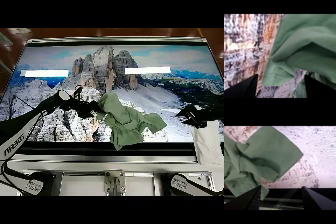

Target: Fold the shirts.

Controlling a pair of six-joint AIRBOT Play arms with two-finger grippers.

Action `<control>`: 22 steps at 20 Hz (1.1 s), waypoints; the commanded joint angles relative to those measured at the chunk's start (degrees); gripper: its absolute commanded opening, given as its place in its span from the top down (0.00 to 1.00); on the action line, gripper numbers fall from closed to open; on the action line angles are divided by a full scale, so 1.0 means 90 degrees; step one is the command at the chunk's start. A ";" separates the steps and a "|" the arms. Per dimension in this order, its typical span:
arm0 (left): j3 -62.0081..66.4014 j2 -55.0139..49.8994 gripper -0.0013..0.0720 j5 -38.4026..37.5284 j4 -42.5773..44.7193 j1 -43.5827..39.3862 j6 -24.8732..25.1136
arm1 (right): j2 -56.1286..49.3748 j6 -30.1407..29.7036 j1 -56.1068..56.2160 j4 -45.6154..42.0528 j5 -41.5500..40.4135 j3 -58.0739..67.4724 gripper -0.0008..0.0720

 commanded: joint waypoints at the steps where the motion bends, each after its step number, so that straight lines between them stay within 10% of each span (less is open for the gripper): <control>1: 0.0138 -0.0325 0.02 -0.0017 -0.0197 -0.0056 0.0061 | -0.0017 0.0022 0.0007 0.0138 -0.0039 -0.0148 0.12; 3: 0.0214 -0.0486 0.09 -0.0044 -0.0413 -0.0075 0.0056 | -0.0017 -0.0041 0.0007 0.0151 -0.0070 -0.0257 0.12; 5: 0.0289 -0.0498 0.54 0.0019 -0.0425 -0.0053 0.0056 | -0.0017 -0.0029 0.0007 0.0153 -0.0114 -0.0321 0.12; 9: 0.0544 -0.0491 0.92 -0.0272 -0.0425 0.0007 0.0304 | -0.0017 -0.0015 0.0010 0.0158 -0.0311 -0.0712 0.12; 22: 0.0687 -0.0022 0.92 -0.0692 -0.0403 0.0197 0.0731 | -0.0333 0.0119 0.1411 0.1222 -0.3470 -0.2089 0.12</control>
